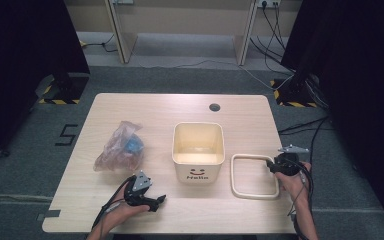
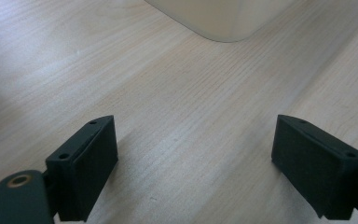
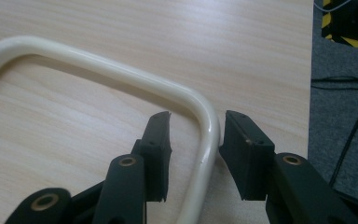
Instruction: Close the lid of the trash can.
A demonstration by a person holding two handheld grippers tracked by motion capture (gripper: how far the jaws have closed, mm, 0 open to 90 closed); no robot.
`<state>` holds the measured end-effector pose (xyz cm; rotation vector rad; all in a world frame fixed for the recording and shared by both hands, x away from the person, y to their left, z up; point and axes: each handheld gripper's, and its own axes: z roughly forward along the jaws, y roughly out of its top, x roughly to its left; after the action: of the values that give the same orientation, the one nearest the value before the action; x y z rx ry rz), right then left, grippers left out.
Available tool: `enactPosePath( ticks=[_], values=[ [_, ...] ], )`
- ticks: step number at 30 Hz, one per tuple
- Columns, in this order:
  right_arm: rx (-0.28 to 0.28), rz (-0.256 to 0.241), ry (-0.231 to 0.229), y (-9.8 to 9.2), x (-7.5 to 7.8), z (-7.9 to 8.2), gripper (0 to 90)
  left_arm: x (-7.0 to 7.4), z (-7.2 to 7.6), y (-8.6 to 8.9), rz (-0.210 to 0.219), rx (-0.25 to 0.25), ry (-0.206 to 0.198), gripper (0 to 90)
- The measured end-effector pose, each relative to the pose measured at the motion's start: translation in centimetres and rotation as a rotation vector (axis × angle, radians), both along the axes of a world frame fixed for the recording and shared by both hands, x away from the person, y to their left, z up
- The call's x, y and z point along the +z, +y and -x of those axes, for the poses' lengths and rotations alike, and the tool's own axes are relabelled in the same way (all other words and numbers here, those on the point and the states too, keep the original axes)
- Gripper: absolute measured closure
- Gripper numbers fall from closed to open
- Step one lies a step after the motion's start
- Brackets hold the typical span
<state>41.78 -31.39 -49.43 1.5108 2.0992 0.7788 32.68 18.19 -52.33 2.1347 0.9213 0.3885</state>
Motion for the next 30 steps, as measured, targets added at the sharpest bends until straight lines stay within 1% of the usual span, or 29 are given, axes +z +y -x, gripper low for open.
enactPosePath(
  ticks=[2, 4, 5, 6, 7, 8, 12, 14, 15, 17, 21, 25, 26, 28, 29, 30],
  values=[
    [-0.008, 0.006, 0.007, 0.0, -0.2, 0.0, 62.4, 0.0, 0.0, 0.0, 0.0, 0.0, 0.0, 13.4],
    [-0.022, -0.012, 0.007, -0.3, -0.5, -0.1, 64.4, 0.0, 0.0, 0.0, 0.0, 0.0, 0.0, 13.4],
    [-0.027, -0.025, 0.013, -0.3, -0.5, -0.1, 66.2, 0.0, 0.0, 0.0, 0.0, 0.0, 0.0, 13.4],
    [-0.028, -0.027, 0.013, -0.3, -0.5, -0.1, 68.0, 0.0, 0.0, 0.0, 0.0, 0.0, 0.0, 13.4],
    [-0.025, -0.028, 0.005, -0.3, -0.6, -0.1, 70.8, 0.0, 0.0, 0.0, 0.0, 0.0, 0.0, 13.4],
    [-0.023, -0.038, 0.006, -0.2, -0.6, -0.1, 76.6, 0.0, 0.0, 0.0, 0.0, 0.0, 0.0, 13.4],
    [-0.039, -0.046, -0.001, -0.2, -0.6, -0.2, 79.5, 0.0, 0.0, 0.0, 0.0, 0.001, 0.0, 13.4],
    [-0.029, -0.03, -0.008, -0.1, -0.6, -0.2, 80.1, 0.0, 0.0, 0.0, 0.0, 0.0, 0.0, 13.4],
    [-0.035, -0.025, -0.006, 0.0, -0.6, -0.2, 80.2, 0.0, 0.0, 0.0, 0.0, 0.0, 0.0, 13.4],
    [-0.036, -0.027, -0.007, 0.0, -0.6, -0.2, 80.3, 0.0, 0.0, 0.0, 0.0, 0.0, 0.0, 13.4],
    [-0.034, -0.044, -0.015, -0.1, -0.5, -0.3, 80.8, 0.0, 0.0, 0.0, 0.0, 0.0, 0.0, 13.4],
    [-0.033, -0.059, -0.03, -0.3, 0.0, -0.2, 81.2, 0.0, 0.0, 0.0, -0.001, 0.002, -0.001, 13.4],
    [-0.039, -0.061, -0.041, -0.3, 0.3, -0.2, 81.2, 0.0, 0.0, 0.0, -0.001, 0.003, -0.001, 13.5],
    [-0.041, -0.063, -0.041, -0.3, 0.3, -0.2, 81.2, 0.0, 0.1, 0.0, -0.001, 0.005, 0.0, 13.5],
    [-0.043, -0.07, -0.043, -0.4, 0.4, -0.1, 81.2, 0.0, 0.1, 0.0, -0.001, 0.005, -0.001, 13.5],
    [-0.047, -0.091, -0.052, -0.5, 0.6, -0.1, 81.2, 0.0, 0.1, 0.0, -0.001, 0.005, 0.0, 13.5]
  ],
)
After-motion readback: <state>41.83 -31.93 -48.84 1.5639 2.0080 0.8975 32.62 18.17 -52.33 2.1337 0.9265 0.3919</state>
